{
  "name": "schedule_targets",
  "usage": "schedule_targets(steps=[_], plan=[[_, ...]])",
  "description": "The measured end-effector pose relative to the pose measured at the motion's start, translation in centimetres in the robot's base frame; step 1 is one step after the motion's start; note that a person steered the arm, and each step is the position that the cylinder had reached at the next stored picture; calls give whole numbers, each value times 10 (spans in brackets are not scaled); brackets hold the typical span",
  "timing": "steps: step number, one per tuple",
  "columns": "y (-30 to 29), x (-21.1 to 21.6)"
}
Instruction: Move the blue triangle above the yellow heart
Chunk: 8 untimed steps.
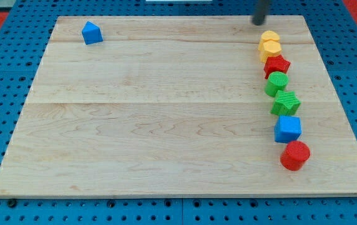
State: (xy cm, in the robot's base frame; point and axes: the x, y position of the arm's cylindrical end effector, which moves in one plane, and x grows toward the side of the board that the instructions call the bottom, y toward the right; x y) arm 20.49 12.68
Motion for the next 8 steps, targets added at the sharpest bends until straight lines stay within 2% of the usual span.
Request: schedule_targets(steps=[1, 2, 3, 4, 6, 7, 8], plan=[[-106, 57], [-225, 134], [-361, 128], [-404, 56], [-183, 48], [-246, 40], [-255, 19]])
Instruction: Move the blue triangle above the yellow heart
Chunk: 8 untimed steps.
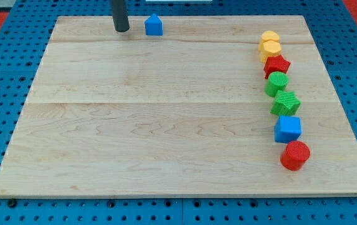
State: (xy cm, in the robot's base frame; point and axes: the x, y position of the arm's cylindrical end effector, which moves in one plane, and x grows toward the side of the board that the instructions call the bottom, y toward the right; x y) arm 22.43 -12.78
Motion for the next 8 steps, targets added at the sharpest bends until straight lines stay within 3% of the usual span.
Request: schedule_targets(steps=[2, 3, 4, 5, 7, 8], plan=[[114, -6], [120, -12], [178, -8], [203, 2], [179, 34], [206, 35]])
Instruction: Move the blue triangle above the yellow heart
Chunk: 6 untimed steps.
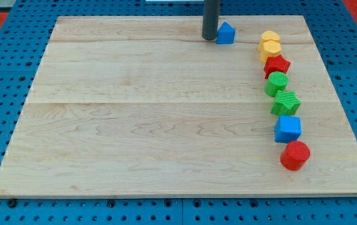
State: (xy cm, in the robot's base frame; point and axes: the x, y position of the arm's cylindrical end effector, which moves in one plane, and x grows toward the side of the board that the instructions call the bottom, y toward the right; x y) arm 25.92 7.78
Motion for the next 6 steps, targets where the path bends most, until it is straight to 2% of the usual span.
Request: schedule_targets(steps=[1, 6], plan=[[32, -7], [104, -24]])
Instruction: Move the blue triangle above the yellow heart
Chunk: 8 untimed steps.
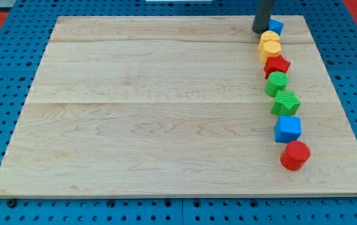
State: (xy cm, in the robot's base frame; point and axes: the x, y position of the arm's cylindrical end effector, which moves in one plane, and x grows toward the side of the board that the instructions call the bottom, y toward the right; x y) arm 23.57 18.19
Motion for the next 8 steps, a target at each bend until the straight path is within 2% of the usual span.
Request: schedule_targets(steps=[1, 2, 3, 4, 5, 6, 8], plan=[[-3, -12], [-30, -32], [30, -44], [117, -39], [117, -23], [77, -19], [65, -19]])
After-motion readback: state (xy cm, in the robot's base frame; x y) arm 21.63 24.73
